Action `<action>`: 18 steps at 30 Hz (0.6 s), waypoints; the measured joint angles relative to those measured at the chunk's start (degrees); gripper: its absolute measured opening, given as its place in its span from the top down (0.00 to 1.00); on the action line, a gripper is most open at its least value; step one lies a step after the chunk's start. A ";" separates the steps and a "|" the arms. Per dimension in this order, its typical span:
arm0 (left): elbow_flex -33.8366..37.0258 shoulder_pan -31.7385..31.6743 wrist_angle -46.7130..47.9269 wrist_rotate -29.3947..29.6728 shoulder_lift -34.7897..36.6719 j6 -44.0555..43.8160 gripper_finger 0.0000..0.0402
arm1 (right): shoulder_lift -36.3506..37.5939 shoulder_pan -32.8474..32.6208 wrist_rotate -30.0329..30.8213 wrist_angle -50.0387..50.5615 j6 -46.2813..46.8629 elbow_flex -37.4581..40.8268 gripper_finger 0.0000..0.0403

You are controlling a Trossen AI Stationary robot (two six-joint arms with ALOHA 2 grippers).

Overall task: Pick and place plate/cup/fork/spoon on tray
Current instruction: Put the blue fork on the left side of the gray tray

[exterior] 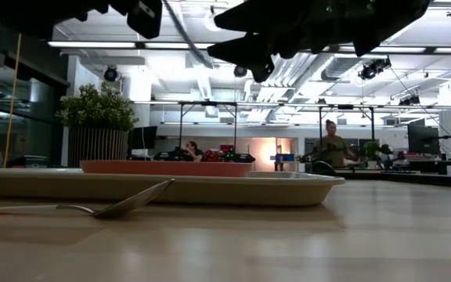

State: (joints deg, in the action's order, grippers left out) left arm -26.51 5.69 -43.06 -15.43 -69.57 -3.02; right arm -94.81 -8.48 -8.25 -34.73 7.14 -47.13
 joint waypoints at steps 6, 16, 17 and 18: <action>-2.87 0.46 -0.03 -0.03 -4.55 2.87 0.82 | -3.65 0.73 -11.12 -6.62 3.96 -0.02 0.40; -5.80 0.48 0.36 0.19 -7.75 5.81 0.82 | -7.25 0.95 -14.61 -8.85 7.47 -0.04 0.40; -5.82 0.48 0.39 0.54 -7.75 6.25 0.82 | -7.57 0.93 -15.93 -9.69 7.72 -0.04 0.40; -5.83 0.48 0.47 1.04 -7.73 6.59 0.82 | -7.69 0.91 -17.04 -10.17 7.92 -0.04 0.40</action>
State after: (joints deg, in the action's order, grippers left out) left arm -32.35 6.17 -42.58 -14.39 -77.30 3.57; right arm -102.51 -7.57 -25.30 -44.89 15.05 -47.18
